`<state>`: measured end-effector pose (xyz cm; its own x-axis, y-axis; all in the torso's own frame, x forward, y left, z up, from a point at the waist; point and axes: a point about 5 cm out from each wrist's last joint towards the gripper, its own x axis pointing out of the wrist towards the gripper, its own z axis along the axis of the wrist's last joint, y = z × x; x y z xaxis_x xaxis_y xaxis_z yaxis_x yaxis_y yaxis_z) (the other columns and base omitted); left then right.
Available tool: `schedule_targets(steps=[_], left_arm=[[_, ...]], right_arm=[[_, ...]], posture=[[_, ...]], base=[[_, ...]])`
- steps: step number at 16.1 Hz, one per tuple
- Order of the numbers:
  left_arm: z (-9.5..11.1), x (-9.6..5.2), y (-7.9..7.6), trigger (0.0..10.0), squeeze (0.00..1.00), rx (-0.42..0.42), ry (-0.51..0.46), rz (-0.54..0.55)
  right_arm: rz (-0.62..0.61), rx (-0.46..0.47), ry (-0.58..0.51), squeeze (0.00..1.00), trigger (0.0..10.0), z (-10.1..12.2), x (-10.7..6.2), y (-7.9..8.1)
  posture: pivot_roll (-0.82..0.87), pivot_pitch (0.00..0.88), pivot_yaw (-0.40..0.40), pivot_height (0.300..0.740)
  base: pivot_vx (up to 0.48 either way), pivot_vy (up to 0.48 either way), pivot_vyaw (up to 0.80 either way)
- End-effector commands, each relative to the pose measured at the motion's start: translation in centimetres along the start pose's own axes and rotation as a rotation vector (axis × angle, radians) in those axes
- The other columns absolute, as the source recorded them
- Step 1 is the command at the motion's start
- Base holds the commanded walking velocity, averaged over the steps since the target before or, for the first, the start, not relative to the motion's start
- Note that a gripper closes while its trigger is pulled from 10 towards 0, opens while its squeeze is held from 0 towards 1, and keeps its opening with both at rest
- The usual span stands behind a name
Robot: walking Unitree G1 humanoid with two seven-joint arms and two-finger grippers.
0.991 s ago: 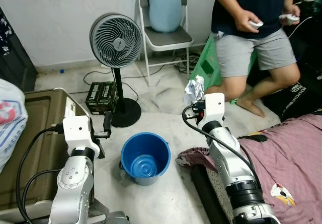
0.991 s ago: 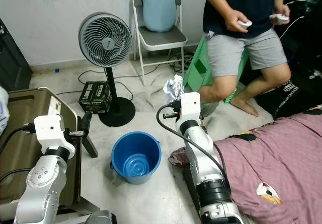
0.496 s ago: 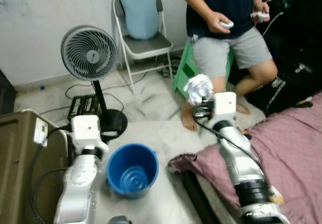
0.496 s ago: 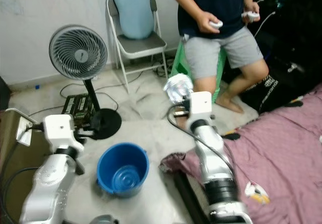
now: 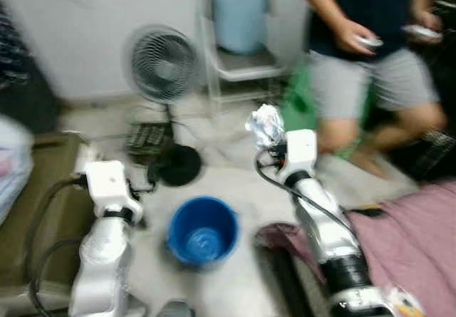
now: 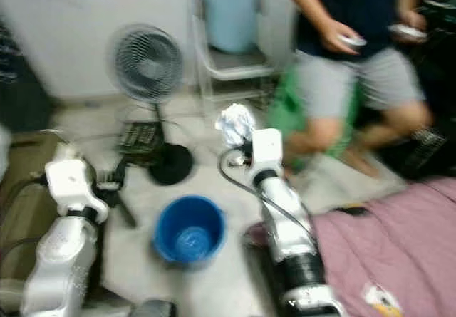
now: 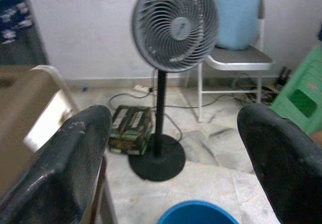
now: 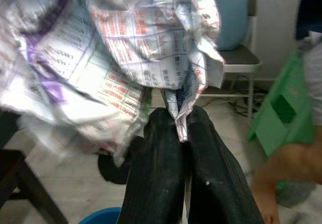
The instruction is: Clean up the room
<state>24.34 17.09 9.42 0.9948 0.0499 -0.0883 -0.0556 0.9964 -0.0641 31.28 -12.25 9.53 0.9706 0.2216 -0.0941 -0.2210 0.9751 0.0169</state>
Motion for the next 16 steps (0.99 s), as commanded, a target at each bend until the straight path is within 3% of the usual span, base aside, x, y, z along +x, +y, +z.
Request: schedule_targets(steps=[1, 7, 12, 16], left_arm=[[-0.03, -0.02, 0.14, 10.0, 0.0, 0.012, 0.008, -0.004], [-0.16, 0.0, 0.01, 10.0, 0.0, 0.013, 0.017, -0.015], [0.0, -0.03, -0.22, 10.0, 0.0, 0.0, 0.005, -0.043], [0.02, -0.06, -0.29, 10.0, 0.0, -0.003, 0.001, -0.049]], right_arm=[[-0.002, -0.006, -0.017, 0.0, 10.0, 0.42, 0.07, -0.06], [-0.009, -0.005, -0.014, 0.0, 10.0, 0.35, 0.05, -0.12], [-0.022, -0.001, -0.013, 0.0, 10.0, 0.32, 0.14, -0.21], [-0.022, -0.004, -0.011, 0.0, 10.0, 0.29, 0.17, -0.23]], posture=[[-0.01, 0.0, -0.026, 0.74], [-0.01, 0.0, -0.024, 0.74], [-0.01, 0.0, -0.026, 0.74], [-0.01, 0.0, -0.027, 0.74]], base=[[0.0, 0.0, 0.8], [0.0, 0.0, 0.57], [0.0, 0.0, 0.0], [0.306, 0.0, 0.0]])
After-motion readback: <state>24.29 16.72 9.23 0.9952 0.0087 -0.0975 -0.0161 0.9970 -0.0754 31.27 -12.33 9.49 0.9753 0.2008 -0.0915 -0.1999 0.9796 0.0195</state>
